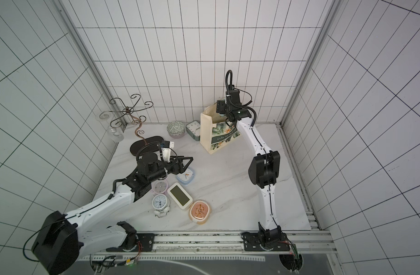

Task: Put the alarm clock into the canvas bag
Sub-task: Place the alarm at the canvas bag.

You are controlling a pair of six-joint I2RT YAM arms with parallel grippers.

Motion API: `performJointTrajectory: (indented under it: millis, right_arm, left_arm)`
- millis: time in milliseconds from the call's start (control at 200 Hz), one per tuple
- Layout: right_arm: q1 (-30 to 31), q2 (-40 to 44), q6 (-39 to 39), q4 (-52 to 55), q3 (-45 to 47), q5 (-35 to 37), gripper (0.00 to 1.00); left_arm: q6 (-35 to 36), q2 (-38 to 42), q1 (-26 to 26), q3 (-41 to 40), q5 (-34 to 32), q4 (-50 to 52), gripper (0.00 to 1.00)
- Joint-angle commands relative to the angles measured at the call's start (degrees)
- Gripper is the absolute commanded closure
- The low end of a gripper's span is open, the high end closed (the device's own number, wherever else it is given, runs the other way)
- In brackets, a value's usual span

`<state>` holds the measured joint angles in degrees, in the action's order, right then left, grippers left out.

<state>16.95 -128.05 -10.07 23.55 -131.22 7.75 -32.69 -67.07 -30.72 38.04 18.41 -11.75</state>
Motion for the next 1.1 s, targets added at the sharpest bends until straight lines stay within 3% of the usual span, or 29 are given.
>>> performJointTrajectory:
  millis: [0,420,505,575,655,900,1095]
  right_arm:
    - [-1.21,-0.45,0.92,-1.03,-3.09,-4.67,0.35]
    - [-1.8,-7.07,3.29,6.89,-0.57,-11.72,0.31]
    - [-1.76,-7.06,3.77,7.55,-1.31,-12.47,0.21]
    - [-1.79,-6.62,4.21,8.14,-2.4,-12.59,0.01]
    - [-1.75,-5.97,4.35,9.18,-4.86,-12.65,0.0]
    - [-1.66,3.01,4.26,9.36,-5.94,-13.47,0.0]
    - [-0.39,16.66,5.01,6.81,3.64,-12.13,0.0]
  left_arm:
    - [0.69,-1.25,0.64,1.51,-1.36,-0.48,0.17]
    - [1.64,-3.59,1.53,2.31,-2.05,3.57,0.17]
    - [1.92,-3.63,1.54,2.46,-0.99,3.16,0.17]
    - [2.27,-3.26,1.61,2.41,-0.75,2.79,0.17]
    - [2.78,-2.4,1.54,2.39,-1.04,2.7,0.17]
    - [2.98,2.11,1.98,2.41,-4.06,5.93,0.15]
    - [3.03,7.23,2.22,1.18,-5.09,9.7,0.13]
